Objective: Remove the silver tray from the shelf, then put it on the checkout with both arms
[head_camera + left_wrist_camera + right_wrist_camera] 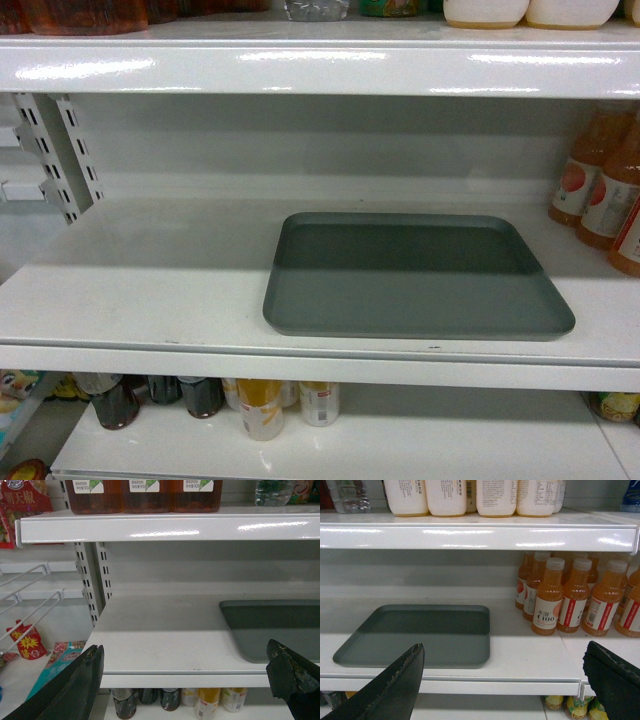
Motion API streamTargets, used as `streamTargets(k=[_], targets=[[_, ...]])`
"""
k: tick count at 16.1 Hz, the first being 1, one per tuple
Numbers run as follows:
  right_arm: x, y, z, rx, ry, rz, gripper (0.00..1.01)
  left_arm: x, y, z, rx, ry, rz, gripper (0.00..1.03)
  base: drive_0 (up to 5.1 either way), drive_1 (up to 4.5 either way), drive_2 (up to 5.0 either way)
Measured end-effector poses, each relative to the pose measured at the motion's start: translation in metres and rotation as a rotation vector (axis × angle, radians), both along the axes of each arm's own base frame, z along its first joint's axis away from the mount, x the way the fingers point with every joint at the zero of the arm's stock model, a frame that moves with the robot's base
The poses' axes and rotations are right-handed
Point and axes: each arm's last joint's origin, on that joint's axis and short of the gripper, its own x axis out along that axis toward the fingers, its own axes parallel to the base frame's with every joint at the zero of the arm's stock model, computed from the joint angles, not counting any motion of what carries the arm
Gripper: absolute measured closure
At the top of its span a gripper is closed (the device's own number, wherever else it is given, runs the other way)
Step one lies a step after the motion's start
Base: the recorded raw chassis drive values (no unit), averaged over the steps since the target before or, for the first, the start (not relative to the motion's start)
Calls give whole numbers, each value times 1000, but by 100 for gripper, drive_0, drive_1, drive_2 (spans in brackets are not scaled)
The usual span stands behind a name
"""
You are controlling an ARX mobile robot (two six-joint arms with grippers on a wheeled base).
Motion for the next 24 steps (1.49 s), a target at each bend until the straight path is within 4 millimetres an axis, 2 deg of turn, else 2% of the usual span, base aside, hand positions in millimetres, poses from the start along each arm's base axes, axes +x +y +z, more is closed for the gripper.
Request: streamTargets(k=[7, 8, 9, 10, 12, 16, 19, 22, 23, 24], targets=[[0, 0, 0, 0, 0, 0, 3, 0, 0, 0, 0, 0, 0, 5, 0, 0, 0], [0, 0, -2, 7, 103, 48, 3, 0, 0, -1, -3, 31, 19, 5, 0, 0, 0], [8, 1, -5, 25, 230, 127, 3, 5, -6, -1, -3, 193, 118, 5, 0, 0, 0], [17, 3, -7, 43, 275, 203, 3, 19, -11, 4, -4, 253, 158, 5, 0, 0, 0], [33, 4, -10, 52, 311, 232, 3, 40, -13, -7, -15, 341, 168, 5, 0, 0, 0], [73, 14, -32, 43, 411, 260, 3, 89, -32, -33, 0, 473, 17, 5, 0, 0, 0], [114, 18, -46, 54, 457, 253, 3, 133, -44, -57, 9, 548, -12, 5, 0, 0, 0], [162, 17, -75, 101, 586, 205, 3, 183, -56, -90, 18, 678, -36, 5, 0, 0, 0], [190, 14, -82, 128, 619, 182, 3, 210, -65, -92, 11, 690, -56, 5, 0, 0, 0], [202, 12, -84, 132, 621, 173, 3, 223, -70, -90, 2, 688, -59, 5, 0, 0, 0]])
